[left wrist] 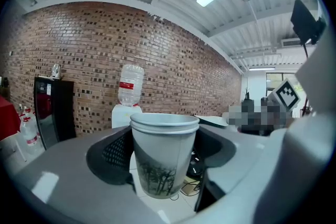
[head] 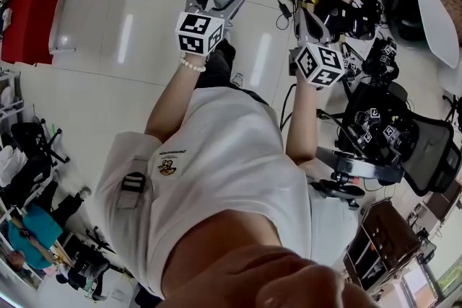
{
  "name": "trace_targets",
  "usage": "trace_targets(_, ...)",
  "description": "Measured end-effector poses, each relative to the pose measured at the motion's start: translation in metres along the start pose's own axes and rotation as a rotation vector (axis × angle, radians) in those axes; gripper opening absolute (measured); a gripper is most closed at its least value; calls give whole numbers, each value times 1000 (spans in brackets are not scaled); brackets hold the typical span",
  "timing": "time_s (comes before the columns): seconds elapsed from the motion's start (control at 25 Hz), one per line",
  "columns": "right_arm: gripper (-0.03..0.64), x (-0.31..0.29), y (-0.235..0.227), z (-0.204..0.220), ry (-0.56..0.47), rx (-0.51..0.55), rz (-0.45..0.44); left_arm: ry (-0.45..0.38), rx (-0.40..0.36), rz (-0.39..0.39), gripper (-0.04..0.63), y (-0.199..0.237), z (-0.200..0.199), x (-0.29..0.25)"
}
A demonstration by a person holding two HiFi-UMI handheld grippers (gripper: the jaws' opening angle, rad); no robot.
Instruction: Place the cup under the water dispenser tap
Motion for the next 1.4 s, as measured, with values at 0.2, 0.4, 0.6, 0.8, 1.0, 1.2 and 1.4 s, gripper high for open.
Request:
trace_targets(0.2,0,-36,-6,0,6,11,4,0,3,12,347,23,4,-33)
trace_targets(0.4,0,-89,-17,-1,29,18,-1,1,13,22,347,52,11,-82)
trace_targets(0.6,0,-151,-24,-5,52,24,-11,10,26,30,347,90,20,-126)
trace_targets(0.8,0,-206,-27,-10,67,32,-15,16,30,30,347,130,24,-164)
trace_targets(1.0,0,-251,-31,-7,79,22,0,27,35,43,347,162,31,-196)
trace_targets(1.2,0,-278,-34,-2,79,6,23,31,33,66,347,185,41,-222)
trace_targets(1.4,0,-295,-38,11,99,5,34,41,31,89,347,197,62,-242)
Point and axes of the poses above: the fingertips, and each gripper's own axes: x backward along the fingers, y to its left, z out of its underside, the point moved 4 cm from there along x, backward along the fingers, and after that the axes turned 13 degrees about -y, right-handed, at the moved point
